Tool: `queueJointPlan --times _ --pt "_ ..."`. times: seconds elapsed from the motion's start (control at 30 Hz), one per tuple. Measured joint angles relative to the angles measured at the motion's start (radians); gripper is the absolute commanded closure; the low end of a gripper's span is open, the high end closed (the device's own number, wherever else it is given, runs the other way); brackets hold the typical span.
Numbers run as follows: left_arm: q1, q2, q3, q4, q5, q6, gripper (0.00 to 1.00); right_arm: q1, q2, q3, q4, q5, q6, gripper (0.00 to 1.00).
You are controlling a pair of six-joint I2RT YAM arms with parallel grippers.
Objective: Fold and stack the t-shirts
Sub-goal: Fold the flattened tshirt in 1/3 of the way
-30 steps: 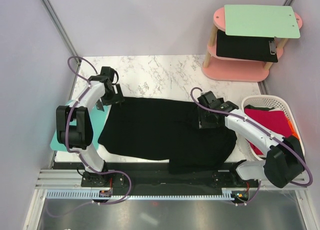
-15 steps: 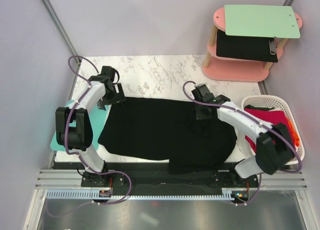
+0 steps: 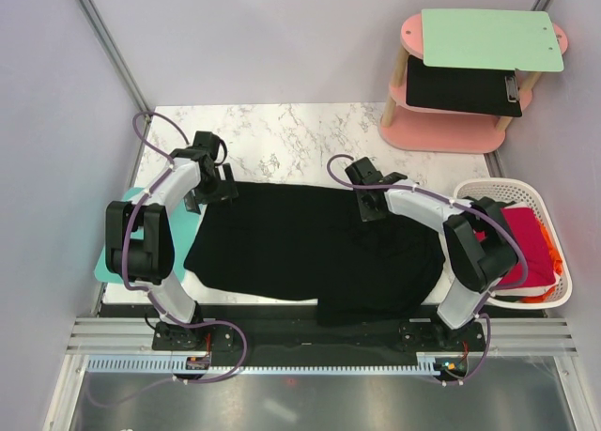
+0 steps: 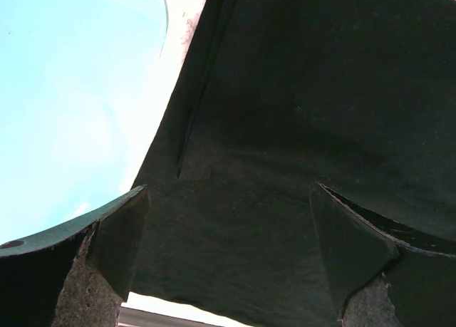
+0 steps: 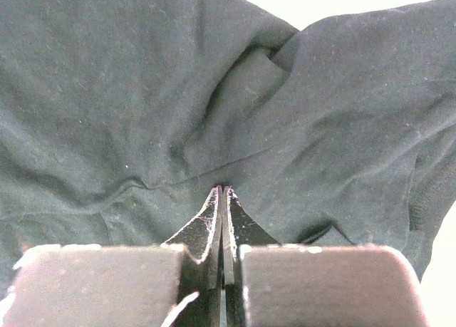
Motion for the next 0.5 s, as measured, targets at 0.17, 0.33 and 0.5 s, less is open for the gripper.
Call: queueJointPlan --times 0.17,0.33,0.5 --pt "0.0 0.0 0.0 0.003 0.0 0.0 0.0 0.0 -0.034 -0.005 -0.046 -0.01 0.0 1.0" --pt "-0.002 0.0 0.0 0.003 0.001 0.0 0.0 0.0 -0.1 -0.051 -0.098 -0.05 0.0 1.0" --pt "-0.006 0.0 -0.001 0.004 0.002 0.0 0.0 0.0 -0.142 -0.093 -0.152 -0.111 -0.001 1.0"
